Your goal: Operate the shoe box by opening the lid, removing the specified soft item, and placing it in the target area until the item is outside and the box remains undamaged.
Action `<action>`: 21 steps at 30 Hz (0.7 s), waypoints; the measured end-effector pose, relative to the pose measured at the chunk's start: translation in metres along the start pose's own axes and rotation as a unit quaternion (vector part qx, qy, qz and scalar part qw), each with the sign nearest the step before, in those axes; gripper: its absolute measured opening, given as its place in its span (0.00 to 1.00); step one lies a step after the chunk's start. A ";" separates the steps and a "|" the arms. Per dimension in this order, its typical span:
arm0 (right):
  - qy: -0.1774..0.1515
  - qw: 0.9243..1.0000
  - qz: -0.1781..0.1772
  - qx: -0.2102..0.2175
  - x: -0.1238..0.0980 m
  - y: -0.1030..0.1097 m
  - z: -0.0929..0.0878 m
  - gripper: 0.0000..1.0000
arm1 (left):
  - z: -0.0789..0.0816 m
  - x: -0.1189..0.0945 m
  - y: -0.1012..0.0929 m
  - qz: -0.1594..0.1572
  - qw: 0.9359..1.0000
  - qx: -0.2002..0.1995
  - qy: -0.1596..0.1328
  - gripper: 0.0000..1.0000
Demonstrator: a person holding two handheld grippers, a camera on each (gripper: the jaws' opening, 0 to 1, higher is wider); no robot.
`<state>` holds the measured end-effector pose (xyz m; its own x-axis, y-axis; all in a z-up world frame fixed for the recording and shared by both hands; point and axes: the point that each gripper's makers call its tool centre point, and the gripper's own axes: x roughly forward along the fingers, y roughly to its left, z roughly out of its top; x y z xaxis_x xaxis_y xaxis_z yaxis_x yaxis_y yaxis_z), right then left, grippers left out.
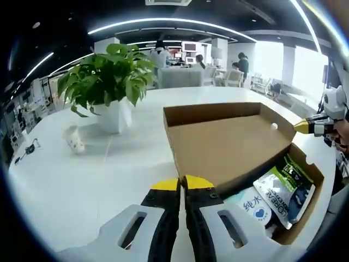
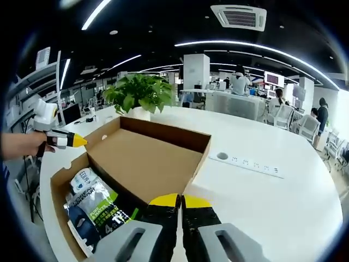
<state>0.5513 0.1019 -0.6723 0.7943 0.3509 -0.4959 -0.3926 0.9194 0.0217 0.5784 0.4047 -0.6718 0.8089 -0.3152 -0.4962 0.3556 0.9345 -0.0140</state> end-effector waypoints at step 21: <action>0.006 1.000 0.001 0.001 0.009 -0.006 -0.002 0.00 | -0.001 0.008 0.003 0.000 1.000 0.008 0.016 0.01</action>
<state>0.5596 0.0995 -0.6788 0.7877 0.3514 -0.5060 -0.3935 0.9190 0.0255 0.5856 0.4052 -0.6769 0.7937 -0.3087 -0.5242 0.3625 0.9320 -0.0001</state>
